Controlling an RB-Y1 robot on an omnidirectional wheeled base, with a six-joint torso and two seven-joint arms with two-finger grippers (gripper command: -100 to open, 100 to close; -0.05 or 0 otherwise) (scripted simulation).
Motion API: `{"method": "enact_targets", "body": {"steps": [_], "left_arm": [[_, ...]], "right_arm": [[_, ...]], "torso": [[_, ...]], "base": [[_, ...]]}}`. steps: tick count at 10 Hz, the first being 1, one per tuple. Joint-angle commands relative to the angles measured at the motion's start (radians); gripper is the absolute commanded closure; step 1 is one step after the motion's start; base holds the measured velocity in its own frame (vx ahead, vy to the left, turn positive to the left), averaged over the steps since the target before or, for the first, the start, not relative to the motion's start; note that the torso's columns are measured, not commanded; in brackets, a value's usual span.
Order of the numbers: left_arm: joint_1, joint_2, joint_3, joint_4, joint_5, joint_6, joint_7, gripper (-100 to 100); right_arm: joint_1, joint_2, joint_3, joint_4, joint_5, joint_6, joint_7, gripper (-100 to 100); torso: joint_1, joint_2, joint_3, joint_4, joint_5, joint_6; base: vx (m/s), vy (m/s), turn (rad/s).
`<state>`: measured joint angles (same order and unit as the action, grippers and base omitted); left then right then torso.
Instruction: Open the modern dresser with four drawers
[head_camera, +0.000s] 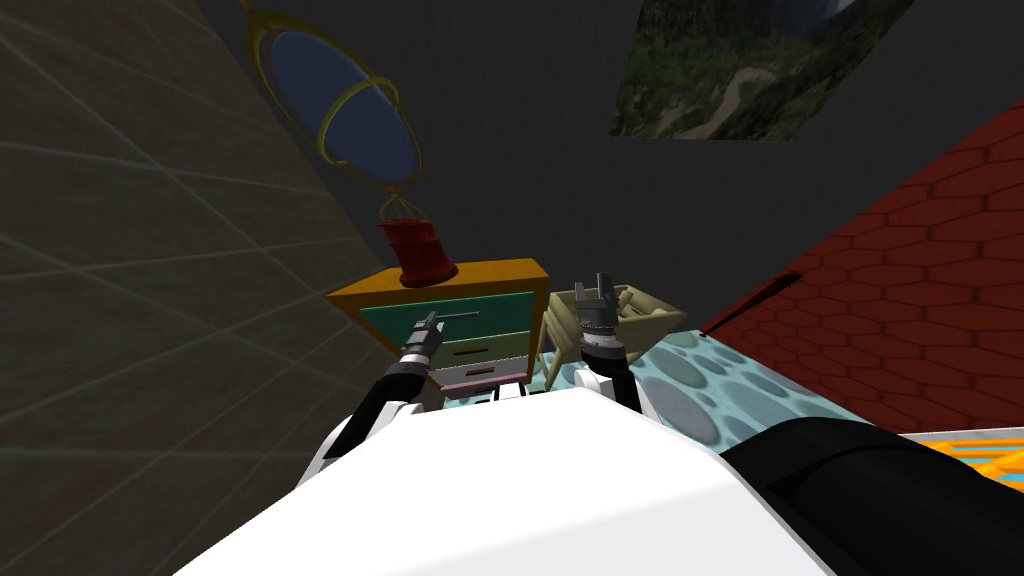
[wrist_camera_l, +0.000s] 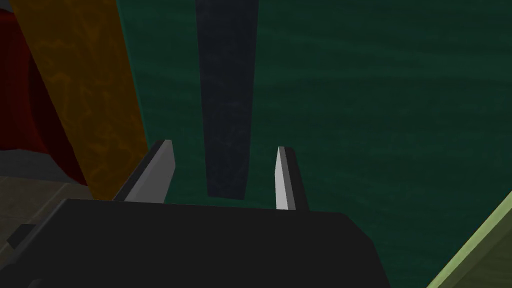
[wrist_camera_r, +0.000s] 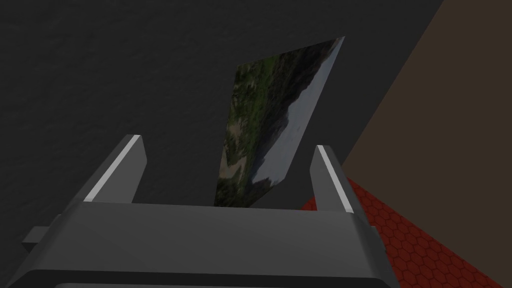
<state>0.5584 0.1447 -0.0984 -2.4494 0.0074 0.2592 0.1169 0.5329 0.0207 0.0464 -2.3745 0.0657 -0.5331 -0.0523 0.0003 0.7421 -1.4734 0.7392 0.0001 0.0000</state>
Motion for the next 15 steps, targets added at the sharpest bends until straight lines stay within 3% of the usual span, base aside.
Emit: {"method": "enact_targets", "body": {"steps": [1,7,8,15], "left_arm": [[0.020,0.008,-0.006,-0.022,0.001,0.001,0.002,100],[0.061,0.021,-0.025,-0.050,-0.001,-0.005,0.004,100],[0.039,0.024,-0.016,-0.056,0.002,0.029,0.009,-100],[-0.077,0.055,0.032,-0.126,0.021,0.208,0.045,-100]], "right_arm": [[0.000,0.000,0.000,0.000,0.000,0.000,0.000,0],[0.000,0.000,0.000,0.000,0.000,0.000,0.000,0],[0.000,0.000,0.000,0.000,0.000,0.000,0.000,0],[0.000,0.000,0.000,0.000,0.000,0.000,0.000,0]], "torso": [[-0.001,0.004,0.003,0.001,0.000,-0.001],[-0.001,-0.001,-0.001,0.000,-0.001,-0.001],[-0.002,0.000,0.000,0.001,-0.001,-0.001],[0.000,-0.003,-0.002,-0.001,0.000,0.000]], "base": [[-0.172,-0.014,0.023],[-0.171,-0.001,0.019],[-0.093,-0.009,0.019],[-0.001,-0.005,0.009]]}}
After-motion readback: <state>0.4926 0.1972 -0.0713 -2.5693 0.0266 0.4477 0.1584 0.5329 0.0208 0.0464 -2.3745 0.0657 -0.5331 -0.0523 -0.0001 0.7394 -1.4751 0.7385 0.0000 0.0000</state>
